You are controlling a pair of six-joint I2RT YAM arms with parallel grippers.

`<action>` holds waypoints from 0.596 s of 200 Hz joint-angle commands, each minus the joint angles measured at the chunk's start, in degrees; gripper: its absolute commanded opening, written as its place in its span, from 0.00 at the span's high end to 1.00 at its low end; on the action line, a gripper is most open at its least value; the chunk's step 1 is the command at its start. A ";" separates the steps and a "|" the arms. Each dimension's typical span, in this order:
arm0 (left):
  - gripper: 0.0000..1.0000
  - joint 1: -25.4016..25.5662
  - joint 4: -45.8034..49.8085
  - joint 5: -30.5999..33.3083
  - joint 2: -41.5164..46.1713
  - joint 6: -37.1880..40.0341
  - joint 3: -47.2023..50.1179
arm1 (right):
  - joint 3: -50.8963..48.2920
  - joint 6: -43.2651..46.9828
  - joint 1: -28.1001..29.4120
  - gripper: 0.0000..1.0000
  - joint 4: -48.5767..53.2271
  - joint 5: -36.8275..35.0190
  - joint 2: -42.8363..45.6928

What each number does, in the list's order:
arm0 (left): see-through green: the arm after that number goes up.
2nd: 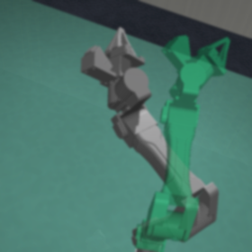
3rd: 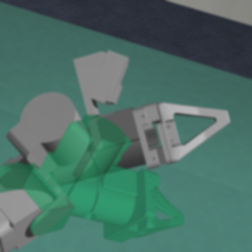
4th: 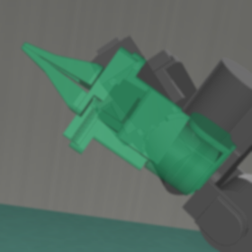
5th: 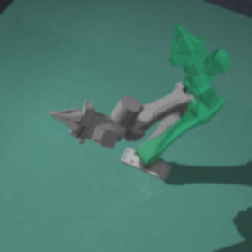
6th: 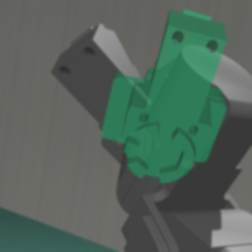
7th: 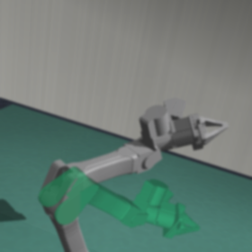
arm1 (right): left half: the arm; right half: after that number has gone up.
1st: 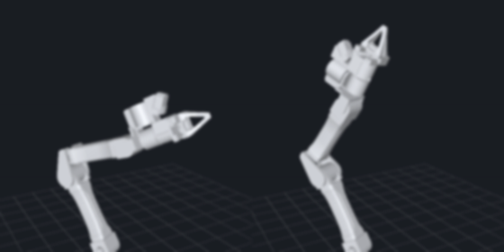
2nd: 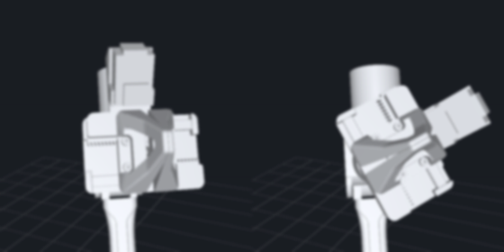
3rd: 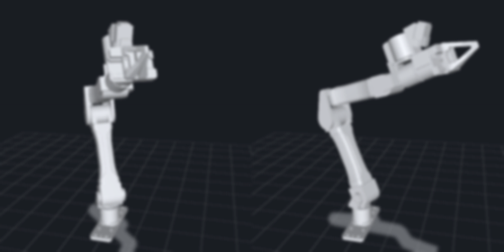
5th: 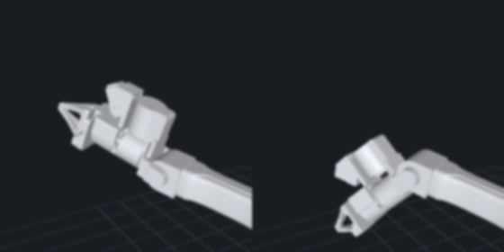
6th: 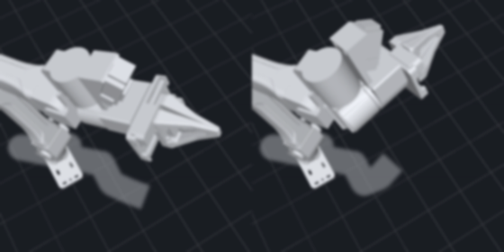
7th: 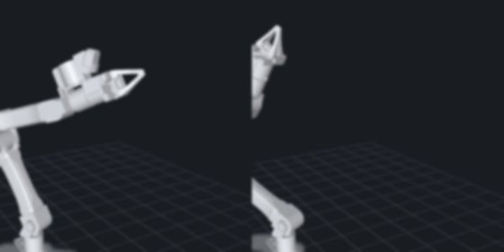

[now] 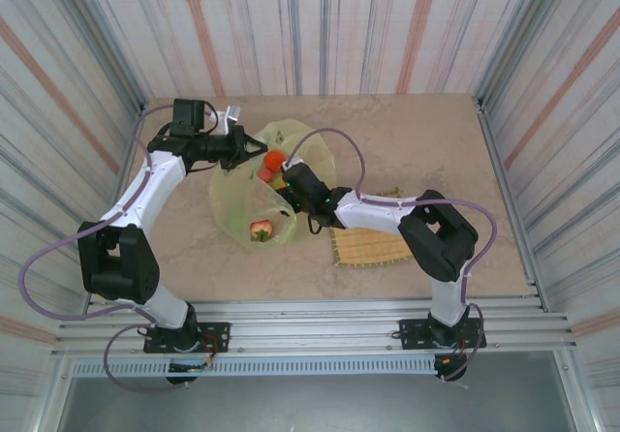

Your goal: Place the fruits into the plastic bag

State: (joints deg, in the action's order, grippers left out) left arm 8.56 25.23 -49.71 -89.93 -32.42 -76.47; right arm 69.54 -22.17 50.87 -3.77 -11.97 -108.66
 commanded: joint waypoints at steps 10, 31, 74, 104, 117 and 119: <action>1.00 -0.65 -0.19 -0.76 1.07 -0.18 0.52 | 1.68 -4.38 0.12 0.36 -6.75 5.24 -1.17; 1.00 -0.66 -0.19 -0.73 1.07 -0.23 0.52 | 2.05 -6.34 -0.07 0.35 -10.15 8.39 -2.15; 1.00 -0.65 -0.21 -0.87 1.20 -0.26 0.53 | 6.66 -10.77 -0.42 0.35 -12.14 12.60 -6.78; 1.00 -0.65 -0.19 -0.89 1.25 -0.29 0.47 | 9.06 -13.10 -0.38 0.35 -13.71 14.57 -9.96; 1.00 -0.65 -0.21 -0.91 1.25 -0.37 0.53 | 9.84 -13.91 -0.50 0.33 -14.22 15.50 -11.06; 1.00 -0.65 -0.19 -0.91 1.25 -0.43 0.53 | 9.96 -14.05 -0.51 0.33 -14.22 15.69 -11.16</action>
State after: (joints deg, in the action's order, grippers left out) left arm 8.56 25.23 -49.71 -89.93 -32.42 -76.47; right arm 77.06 -32.67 50.87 -15.88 0.80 -117.45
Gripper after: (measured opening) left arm 0.052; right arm 0.659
